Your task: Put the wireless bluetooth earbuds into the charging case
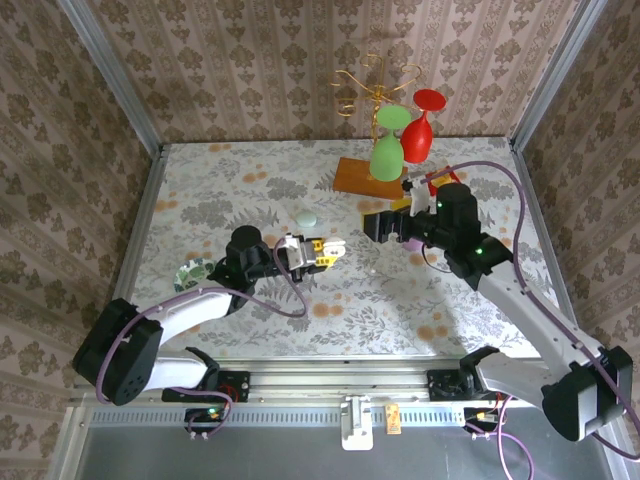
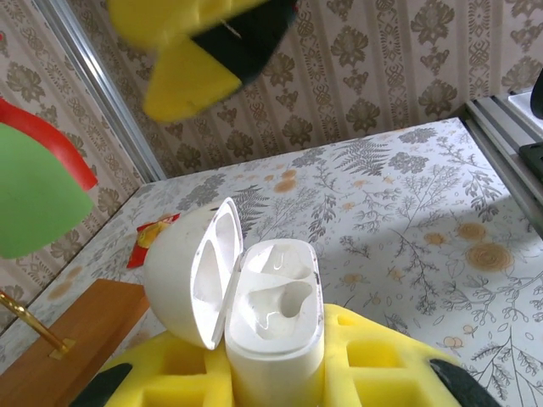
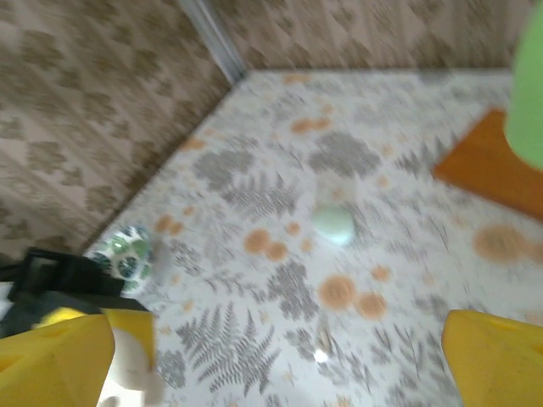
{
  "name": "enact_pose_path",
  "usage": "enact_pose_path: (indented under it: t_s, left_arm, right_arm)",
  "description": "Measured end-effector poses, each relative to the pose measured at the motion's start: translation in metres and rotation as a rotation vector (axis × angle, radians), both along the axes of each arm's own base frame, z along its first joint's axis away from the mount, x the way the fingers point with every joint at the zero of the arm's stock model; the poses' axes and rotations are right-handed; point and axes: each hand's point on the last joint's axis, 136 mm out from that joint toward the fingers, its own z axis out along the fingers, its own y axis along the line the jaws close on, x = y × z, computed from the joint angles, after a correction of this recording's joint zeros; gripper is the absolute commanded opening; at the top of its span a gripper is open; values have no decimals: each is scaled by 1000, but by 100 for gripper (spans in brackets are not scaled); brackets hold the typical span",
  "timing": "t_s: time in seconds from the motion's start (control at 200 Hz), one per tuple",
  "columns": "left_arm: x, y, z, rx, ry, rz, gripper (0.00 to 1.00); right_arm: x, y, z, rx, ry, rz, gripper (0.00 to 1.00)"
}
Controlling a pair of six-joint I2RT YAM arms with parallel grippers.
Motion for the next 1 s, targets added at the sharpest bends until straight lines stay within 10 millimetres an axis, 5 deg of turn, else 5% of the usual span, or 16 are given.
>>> enact_pose_path:
  t_s: [0.195,0.515,1.0]
  left_arm:
    - [-1,4,-7,-6,-10,20,2]
    - [-2,9,-9,-4,-10,40,2]
    - [0,13,-9,-2,-19,56,2]
  right_arm:
    - [-1,-11,-76,-99,244,-103,90]
    - [-6,8,-172,-256,535,-139,68]
    - [-2,12,-205,-288,693,-197,53]
